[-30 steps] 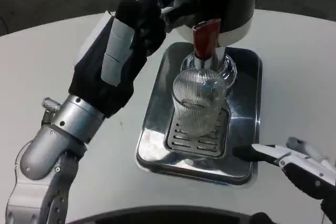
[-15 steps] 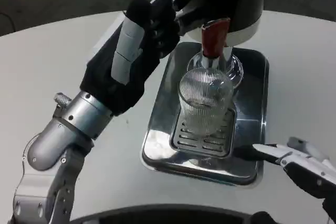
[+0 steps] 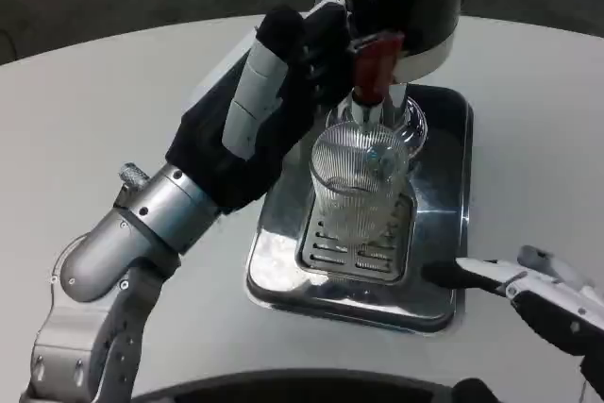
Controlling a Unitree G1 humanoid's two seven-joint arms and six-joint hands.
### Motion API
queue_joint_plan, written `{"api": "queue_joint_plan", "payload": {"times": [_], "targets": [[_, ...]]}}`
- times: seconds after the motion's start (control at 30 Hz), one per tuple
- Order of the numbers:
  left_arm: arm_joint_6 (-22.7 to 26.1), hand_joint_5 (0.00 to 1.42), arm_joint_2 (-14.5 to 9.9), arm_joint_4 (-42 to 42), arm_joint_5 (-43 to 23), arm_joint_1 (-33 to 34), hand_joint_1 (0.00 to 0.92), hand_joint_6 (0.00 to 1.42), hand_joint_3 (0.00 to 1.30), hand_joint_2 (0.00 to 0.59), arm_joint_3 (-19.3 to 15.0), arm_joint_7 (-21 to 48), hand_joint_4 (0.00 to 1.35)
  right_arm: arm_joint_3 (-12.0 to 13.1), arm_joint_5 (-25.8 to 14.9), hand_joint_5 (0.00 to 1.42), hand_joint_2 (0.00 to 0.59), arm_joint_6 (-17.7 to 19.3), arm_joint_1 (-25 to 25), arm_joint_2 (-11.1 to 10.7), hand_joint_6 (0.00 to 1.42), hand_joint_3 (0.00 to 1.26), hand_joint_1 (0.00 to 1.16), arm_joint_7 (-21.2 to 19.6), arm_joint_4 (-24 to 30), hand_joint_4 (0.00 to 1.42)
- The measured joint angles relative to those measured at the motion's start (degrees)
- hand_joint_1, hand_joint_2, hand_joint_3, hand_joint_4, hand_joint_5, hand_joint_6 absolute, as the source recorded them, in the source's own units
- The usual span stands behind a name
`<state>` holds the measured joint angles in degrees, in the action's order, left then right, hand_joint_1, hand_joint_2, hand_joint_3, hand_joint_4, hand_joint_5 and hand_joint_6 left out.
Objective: Grasp the cup under the faucet to collect the drink, then remove the cup.
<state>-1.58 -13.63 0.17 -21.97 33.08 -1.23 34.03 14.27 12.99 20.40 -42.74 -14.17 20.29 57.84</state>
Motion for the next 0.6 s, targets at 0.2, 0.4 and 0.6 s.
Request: {"api": "queue_joint_plan", "payload": {"times": [0.2,0.4,0.6], "targets": [[0.68,0.18,-0.04,-1.30,-0.07,-0.80,0.000,0.09,0.13,0.064,-0.40,0.01,0.07,-0.15,0.00,0.18,0.466,-0.14,0.28,0.00,0.02,0.26,0.60,0.00,0.00,0.24],[0.78,0.18,-0.51,-1.32,0.00,-0.81,0.000,0.11,0.15,0.064,-0.62,0.18,0.08,-0.27,0.00,0.18,0.466,-0.40,0.29,0.00,0.02,0.26,0.60,0.00,0.00,0.25],[0.50,0.21,-1.89,-1.30,1.18,-0.83,0.000,0.12,0.20,0.065,-0.53,0.94,0.14,-0.31,0.00,0.18,0.466,-0.59,0.29,0.00,0.02,0.27,0.60,0.00,0.00,0.25]]}}
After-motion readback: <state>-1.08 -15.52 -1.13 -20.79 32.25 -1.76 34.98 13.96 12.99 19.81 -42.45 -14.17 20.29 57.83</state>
